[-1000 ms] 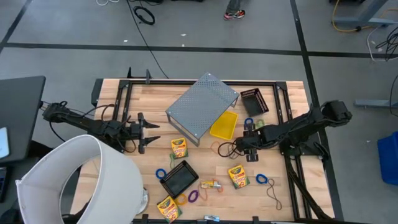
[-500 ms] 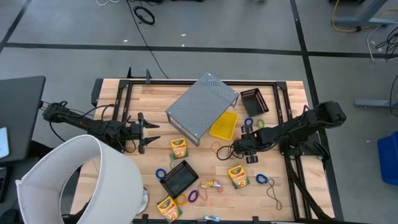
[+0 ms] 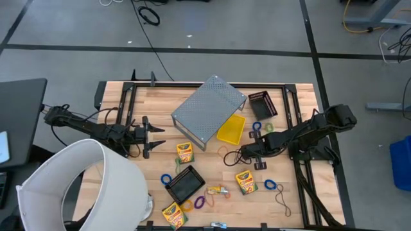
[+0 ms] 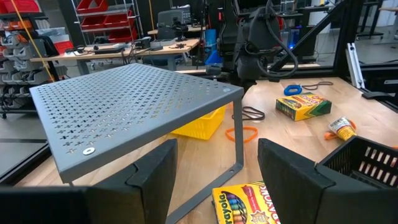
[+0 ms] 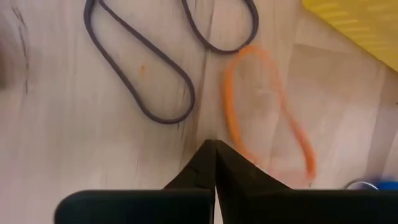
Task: Pick & Place Office Desk Supplies
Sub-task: Put the orange rubber band into the top black bin
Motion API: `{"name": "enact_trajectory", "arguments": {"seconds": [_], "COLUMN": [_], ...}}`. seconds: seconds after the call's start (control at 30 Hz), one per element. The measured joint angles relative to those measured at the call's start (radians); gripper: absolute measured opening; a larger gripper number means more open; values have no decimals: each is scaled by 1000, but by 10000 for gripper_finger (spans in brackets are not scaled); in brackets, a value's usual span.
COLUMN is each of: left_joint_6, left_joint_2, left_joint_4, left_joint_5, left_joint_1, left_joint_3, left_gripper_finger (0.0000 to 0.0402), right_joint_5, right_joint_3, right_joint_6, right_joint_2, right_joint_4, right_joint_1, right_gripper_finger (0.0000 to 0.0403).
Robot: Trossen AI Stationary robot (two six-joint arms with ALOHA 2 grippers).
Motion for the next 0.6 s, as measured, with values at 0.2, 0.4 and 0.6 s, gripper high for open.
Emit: {"name": "enact_trajectory", "arguments": {"seconds": [0.2, 0.4, 0.6], "left_joint_6": [0, 0, 0], "left_joint_2": [0, 0, 0], "left_joint_4": [0, 0, 0], "left_joint_5": [0, 0, 0], "left_joint_1": [0, 0, 0], "left_joint_3": [0, 0, 0], "left_gripper_finger": [227, 227, 227], "right_joint_5": [60, 78, 72], "right_joint_3": [7, 44, 57], "right_joint_6": [66, 90, 75], "right_joint_2": [2, 7, 6], "right_joint_4": [-30, -104, -144], "right_joint_1": [49, 68, 56], "right_gripper_finger": [2, 2, 42]}}
